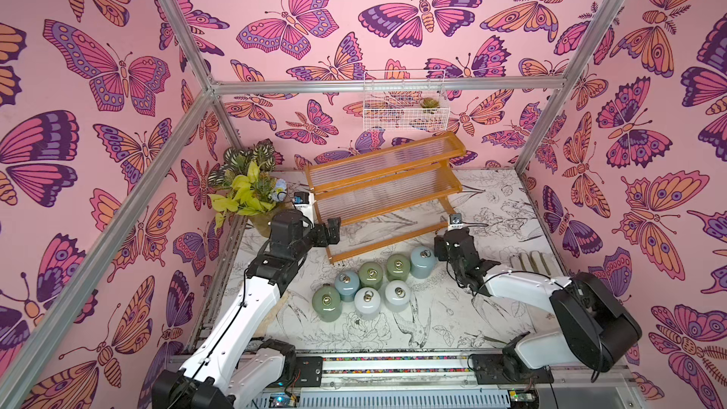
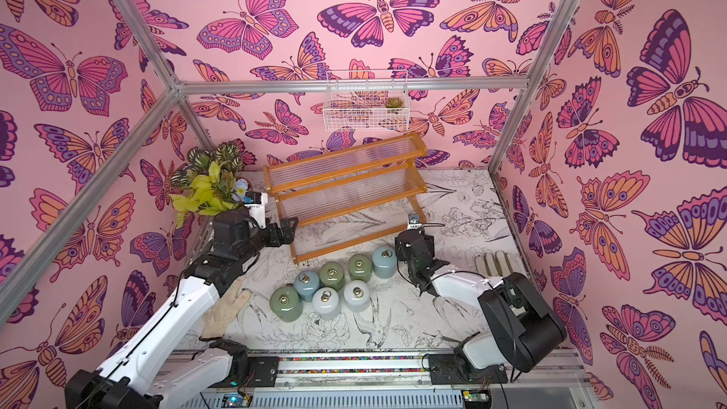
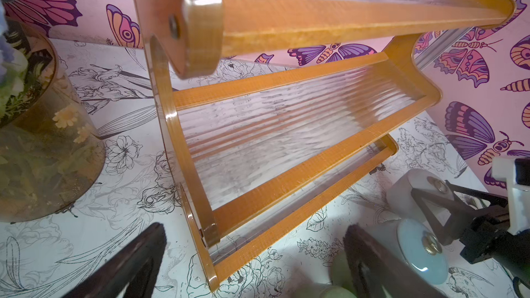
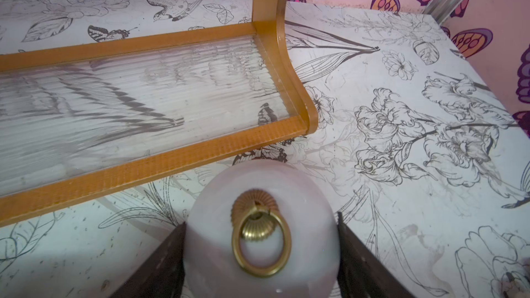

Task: Remove the tea canisters from the shelf
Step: Place the tea canister at the center of the board.

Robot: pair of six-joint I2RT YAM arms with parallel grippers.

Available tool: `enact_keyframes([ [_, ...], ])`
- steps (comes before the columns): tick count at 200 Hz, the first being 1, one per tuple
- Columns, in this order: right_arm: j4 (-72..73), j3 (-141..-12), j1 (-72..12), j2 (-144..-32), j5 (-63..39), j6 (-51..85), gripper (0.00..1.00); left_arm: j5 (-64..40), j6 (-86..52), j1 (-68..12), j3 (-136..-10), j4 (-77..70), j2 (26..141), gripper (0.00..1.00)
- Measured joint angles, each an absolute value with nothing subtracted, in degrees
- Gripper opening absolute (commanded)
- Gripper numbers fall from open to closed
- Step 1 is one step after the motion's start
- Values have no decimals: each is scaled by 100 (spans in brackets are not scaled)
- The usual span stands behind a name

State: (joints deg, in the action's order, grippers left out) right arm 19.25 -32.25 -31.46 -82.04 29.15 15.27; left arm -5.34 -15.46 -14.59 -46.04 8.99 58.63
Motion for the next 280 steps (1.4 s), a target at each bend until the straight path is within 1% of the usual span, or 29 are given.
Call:
enact_keyframes([
  [23,2128,-3013,-3148,-8128,2917,1678,50,-580,-1544,-1459,-4657,899,5918,100],
  [47,2375,-2801,-3173,-8099,2947,1789,54,-622,-1542,-1459,-4705,895,5937,100],
  [118,2698,-2480,-3269,-7985,3022,1935,72,-624,-1542,-1459,-4711,897,5937,100],
  [152,2510,-2480,-3277,-7885,3024,1979,87,-622,-1544,-1459,-4711,897,5935,100],
  [160,2475,-2480,-3277,-7848,3028,1984,92,-622,-1544,-1459,-4711,897,5929,100],
  [161,2471,-2480,-3275,-7846,3028,1984,96,-622,-1544,-1459,-4711,897,5929,100],
  [163,2460,-2480,-3275,-7832,3030,1992,100,-622,-1544,-1459,-4711,897,5924,100],
  [232,1946,-2591,-3277,-7277,3111,1942,99,-554,-1546,-1459,-4689,908,5704,100],
  [280,1638,-3114,-3194,-6838,3535,1791,99,-115,-1625,-1459,-4689,1291,5621,100],
])
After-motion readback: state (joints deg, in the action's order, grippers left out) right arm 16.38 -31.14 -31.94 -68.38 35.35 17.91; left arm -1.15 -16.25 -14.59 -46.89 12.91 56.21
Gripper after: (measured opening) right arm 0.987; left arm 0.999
